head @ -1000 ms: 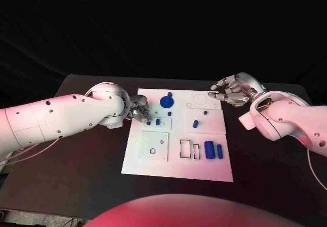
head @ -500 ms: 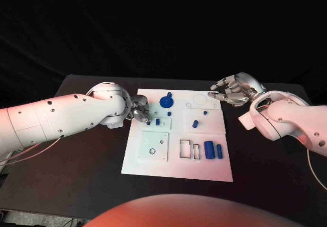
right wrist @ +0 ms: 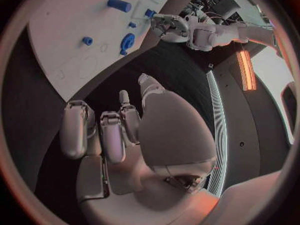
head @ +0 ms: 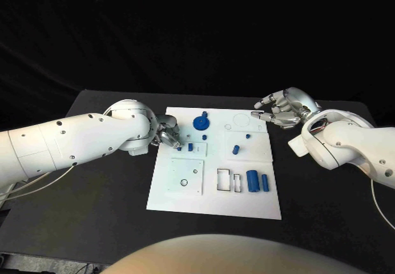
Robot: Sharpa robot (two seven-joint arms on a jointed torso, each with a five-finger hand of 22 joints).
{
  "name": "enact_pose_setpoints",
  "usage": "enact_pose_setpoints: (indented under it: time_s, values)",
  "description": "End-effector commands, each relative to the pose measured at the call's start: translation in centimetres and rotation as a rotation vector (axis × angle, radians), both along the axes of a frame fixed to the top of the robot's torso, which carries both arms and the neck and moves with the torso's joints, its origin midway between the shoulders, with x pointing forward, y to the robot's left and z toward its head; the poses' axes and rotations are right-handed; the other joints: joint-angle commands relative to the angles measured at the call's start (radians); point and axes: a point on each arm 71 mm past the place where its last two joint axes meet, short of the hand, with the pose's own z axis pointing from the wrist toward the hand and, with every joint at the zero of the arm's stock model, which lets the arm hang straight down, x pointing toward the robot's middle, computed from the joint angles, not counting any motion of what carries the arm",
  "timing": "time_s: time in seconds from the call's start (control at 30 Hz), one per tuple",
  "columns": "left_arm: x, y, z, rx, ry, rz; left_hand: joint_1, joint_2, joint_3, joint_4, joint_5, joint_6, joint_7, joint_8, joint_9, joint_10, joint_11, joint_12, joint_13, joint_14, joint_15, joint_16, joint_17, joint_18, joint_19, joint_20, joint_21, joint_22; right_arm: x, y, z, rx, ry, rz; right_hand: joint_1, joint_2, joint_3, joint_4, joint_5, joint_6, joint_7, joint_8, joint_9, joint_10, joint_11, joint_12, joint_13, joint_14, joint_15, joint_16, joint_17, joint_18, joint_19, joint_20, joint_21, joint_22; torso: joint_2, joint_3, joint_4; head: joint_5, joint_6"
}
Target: Assemble the parts on the task board
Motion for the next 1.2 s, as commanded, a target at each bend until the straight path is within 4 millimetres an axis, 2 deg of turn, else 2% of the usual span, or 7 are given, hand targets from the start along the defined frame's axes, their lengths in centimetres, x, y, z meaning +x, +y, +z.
enact_pose_setpoints:
  time_s: [0.03, 0.2, 0.33, 0.7, 0.87, 1.0, 1.2]
  values:
    - [-0.1, 0.1, -0.4, -0.008, 0.023, 0.008, -0.021, -0.003, -0.035, 0.025, -0.006, 0.007, 0.002, -0.006, -0.002, -0.003, 0.0, -0.003, -0.001, 0.052, -0.004, 0.003, 0.047, -0.016, 0.001, -0.004, -0.007, -0.002, -0.1, 0.1, 0.0, -0.015, -0.003, 0.02, -0.008, -0.005, 0.005, 0.002, 0.0, -0.007, 0.002, 0.005, 0.001, -0.005, -0.004, -0.002, 0.032, 0.074, -0.004, -0.005, 0.13, 0.013, -0.007, -0.002, -0.005, 0.071, 0.001, -0.0001, -0.0002, 0.001, 0.0]
    - [0.2, 0.4, -0.2, -0.022, -0.004, 0.034, -0.021, -0.005, -0.064, 0.037, -0.004, 0.011, 0.001, -0.008, -0.003, -0.011, 0.0, -0.011, -0.013, 0.053, -0.005, 0.003, 0.047, -0.015, -0.002, -0.004, -0.012, -0.01, -0.1, 0.1, 0.0, -0.017, -0.004, 0.019, -0.008, -0.005, 0.005, 0.002, 0.0, -0.007, 0.002, 0.005, 0.001, -0.005, -0.004, -0.002, 0.032, 0.074, -0.004, -0.005, 0.13, 0.013, -0.007, -0.002, -0.005, 0.071, 0.002, -0.0006, -0.0001, 0.001, 0.0]
    - [0.3, 0.6, -0.1, -0.026, -0.016, 0.048, -0.021, -0.003, -0.13, 0.071, -0.002, 0.014, 0.002, -0.014, -0.006, -0.014, 0.0, -0.015, -0.018, 0.053, -0.004, 0.003, 0.047, -0.015, 0.0, -0.004, -0.014, -0.011, -0.1, 0.1, 0.0, -0.017, -0.005, 0.019, -0.008, -0.005, 0.005, 0.002, 0.0, -0.007, 0.002, 0.005, 0.001, -0.005, -0.004, -0.002, 0.032, 0.074, -0.004, -0.005, 0.13, 0.013, -0.007, -0.002, -0.005, 0.071, 0.0, 0.0, -0.0006, 0.0, 0.0]
    - [0.5, 0.7, 0.0, -0.037, -0.03, 0.061, -0.035, 0.003, -0.24, 0.085, 0.002, 0.022, 0.002, -0.021, -0.011, -0.012, 0.001, -0.014, -0.016, 0.053, -0.004, 0.003, 0.048, -0.015, 0.003, -0.003, -0.015, -0.01, -0.1, 0.0, 0.0, -0.017, -0.006, 0.017, -0.009, -0.006, 0.005, 0.003, -0.001, -0.008, 0.003, 0.006, 0.001, -0.005, -0.003, -0.002, 0.031, 0.074, -0.004, -0.005, 0.131, 0.012, -0.006, -0.002, -0.005, 0.071, 0.001, 0.0003, -0.0009, 0.0, 0.0]
    - [0.5, 0.5, 0.4, -0.079, -0.039, 0.073, -0.049, 0.028, -0.354, 0.087, 0.005, 0.027, 0.0, -0.027, -0.014, -0.011, 0.0, -0.013, -0.014, 0.053, -0.004, 0.002, 0.048, -0.015, 0.004, -0.004, -0.016, -0.011, -0.1, 0.0, 0.0, -0.017, -0.007, 0.016, -0.009, -0.006, 0.005, 0.003, -0.001, -0.008, 0.003, 0.006, 0.001, -0.005, -0.003, -0.002, 0.031, 0.074, -0.004, -0.005, 0.131, 0.012, -0.006, -0.002, -0.005, 0.071, 0.0, 0.0001, -0.0011, -0.001, 0.0]
    - [0.7, 0.5, 0.8, -0.142, -0.066, 0.096, -0.061, 0.058, -0.507, 0.088, 0.006, 0.025, -0.001, -0.029, -0.013, -0.012, -0.001, -0.014, -0.014, 0.053, -0.005, 0.002, 0.048, -0.015, 0.004, -0.005, -0.018, -0.014, -0.1, 0.0, 0.0, -0.016, -0.008, 0.015, -0.009, -0.006, 0.006, 0.003, 0.0, -0.009, 0.003, 0.006, 0.001, -0.006, -0.003, -0.002, 0.031, 0.074, -0.004, -0.006, 0.129, 0.013, -0.006, -0.002, -0.005, 0.071, 0.0, 0.0013, -0.0008, -0.003, 0.0]
    - [1.0, 0.5, 1.7, -0.234, -0.145, 0.124, -0.067, 0.081, -0.588, 0.088, 0.007, -0.003, 0.009, -0.038, -0.014, -0.041, 0.007, -0.036, -0.051, 0.052, 0.001, 0.001, 0.046, -0.011, -0.011, -0.002, -0.03, -0.038, -0.1, -0.1, 0.0, -0.016, -0.009, 0.014, -0.009, -0.006, 0.006, 0.003, 0.0, -0.009, 0.003, 0.006, 0.001, -0.006, -0.003, -0.002, 0.031, 0.074, -0.004, -0.006, 0.129, 0.013, -0.006, -0.002, -0.005, 0.071, -0.001, 0.0007, 0.0003, -0.005, 0.0]
